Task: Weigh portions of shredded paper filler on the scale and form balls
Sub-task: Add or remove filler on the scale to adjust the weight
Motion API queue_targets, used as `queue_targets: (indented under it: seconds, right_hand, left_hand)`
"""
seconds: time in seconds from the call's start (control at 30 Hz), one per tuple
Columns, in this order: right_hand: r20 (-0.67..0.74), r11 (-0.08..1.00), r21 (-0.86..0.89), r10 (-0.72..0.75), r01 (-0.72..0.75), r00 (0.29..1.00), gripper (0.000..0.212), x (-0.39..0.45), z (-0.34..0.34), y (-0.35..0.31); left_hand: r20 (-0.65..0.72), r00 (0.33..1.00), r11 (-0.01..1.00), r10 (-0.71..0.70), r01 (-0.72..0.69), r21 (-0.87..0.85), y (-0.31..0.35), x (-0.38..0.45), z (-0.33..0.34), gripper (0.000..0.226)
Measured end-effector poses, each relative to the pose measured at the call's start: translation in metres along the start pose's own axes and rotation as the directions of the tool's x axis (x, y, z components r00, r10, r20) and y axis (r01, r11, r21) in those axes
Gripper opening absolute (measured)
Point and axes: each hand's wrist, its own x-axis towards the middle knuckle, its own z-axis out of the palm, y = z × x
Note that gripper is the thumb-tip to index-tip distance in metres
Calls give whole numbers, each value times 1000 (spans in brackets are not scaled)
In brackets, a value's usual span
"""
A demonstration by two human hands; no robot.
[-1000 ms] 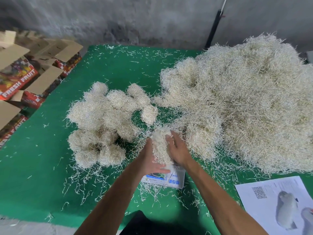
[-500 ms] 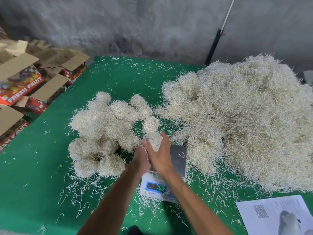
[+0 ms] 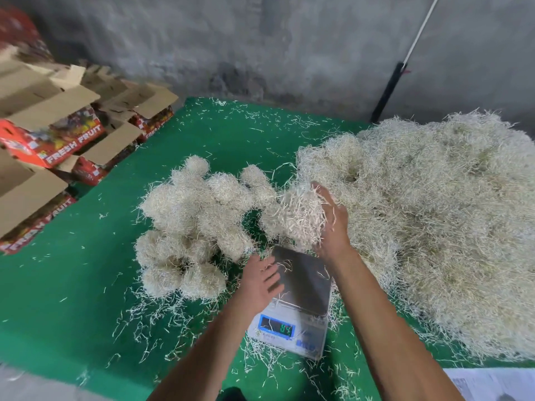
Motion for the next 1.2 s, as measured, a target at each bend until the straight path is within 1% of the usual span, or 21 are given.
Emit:
queue_targets:
  seconds: [0.13,0.23,0.27,0.4,0.5,0.63,0.67,0.7,0.77,0.83,0.87,0.9,0.93,0.97,1.0,1.03,1.07,1.1,1.13,1.17,1.2]
  right_hand:
    - [28,997,-69,-22,24,999,67,5,10,-16]
    - [106,923,-336,-163,190,981,19,5,9,-2]
    - [159,881,-419,-165,218,973,17,4,4,12]
    - [411,440,-762,-237,474,880,39,-6,-15,67]
    - [490,435,-701,-282,565,825,49,-15,1,79]
    - [413,293,-807,-340,513,845,54,10,11,55]
    - [407,276,-822,-327,498,853,50,16,4,48]
    - [414,283,-819,-313,500,855,45,18,-3,45]
    - [535,263,-734,-347,627,771,38,7,-12,53]
    - [697,159,-596,-385,787,605,36,-13,-2,75]
    - [715,161,-555,-409,816,567,34,-17,7,78]
    - [679,215,-563,-429,798,595,33,-13,15,74]
    - [607,271,-612,-441,743,661,33,-7,19,66]
    - [542,304,-666,-431,681,721,34,0,17,59]
    - [517,290,-711,-403,641,755,36,7,10,55]
    - [532,251,-732,-372,634,761,39,9,3,56]
    - [573,215,-725,-337,654,747,43,6,0,62]
    - [638,205,-687,-290,697,713,46,-3,3,74]
    - [698,206,-633,-263,746,666,46,-13,11,87]
    - [728,202,-590,-287,782,623,45,-19,22,95]
    - [703,251,-578,-329,776,631,42,-15,31,99]
  left_hand:
    - [124,989,972,-76,101,-211,-11,-5,12,75]
    - [315,949,907,-23,153,-393,3,-11,20,82]
    - [341,940,900,29,124,-418,12,-16,28,82]
    - [222,969,969,106,-50,-242,43,-28,56,48]
    - [162,965,974,207,-189,-123,41,-28,54,36]
    - [372,895,922,245,-334,197,36,-49,57,45]
    - [427,884,947,192,-280,154,40,-47,50,41]
    - [396,902,976,171,-211,58,53,-42,47,33]
    - [231,930,950,286,-307,58,66,-43,48,34]
    - [129,748,728,651,-663,175,66,-57,42,34]
    - [59,639,639,767,-769,32,57,-53,37,29]
    - [111,588,581,801,-809,92,47,-54,30,28]
    - [170,558,461,812,-793,399,52,-57,22,29]
    - [469,538,239,701,-796,556,39,-55,15,29]
    - [574,658,149,488,-711,687,42,-46,10,34]
    - [413,737,145,535,-561,815,58,-38,9,36]
    - [377,719,228,584,-591,774,66,-37,3,27]
    - [297,716,400,632,-630,665,74,-38,1,11]
    - [272,736,500,619,-637,586,75,-41,-3,20]
    - [231,783,540,578,-579,611,70,-48,-1,38]
    - [291,724,429,625,-630,647,64,-53,2,47]
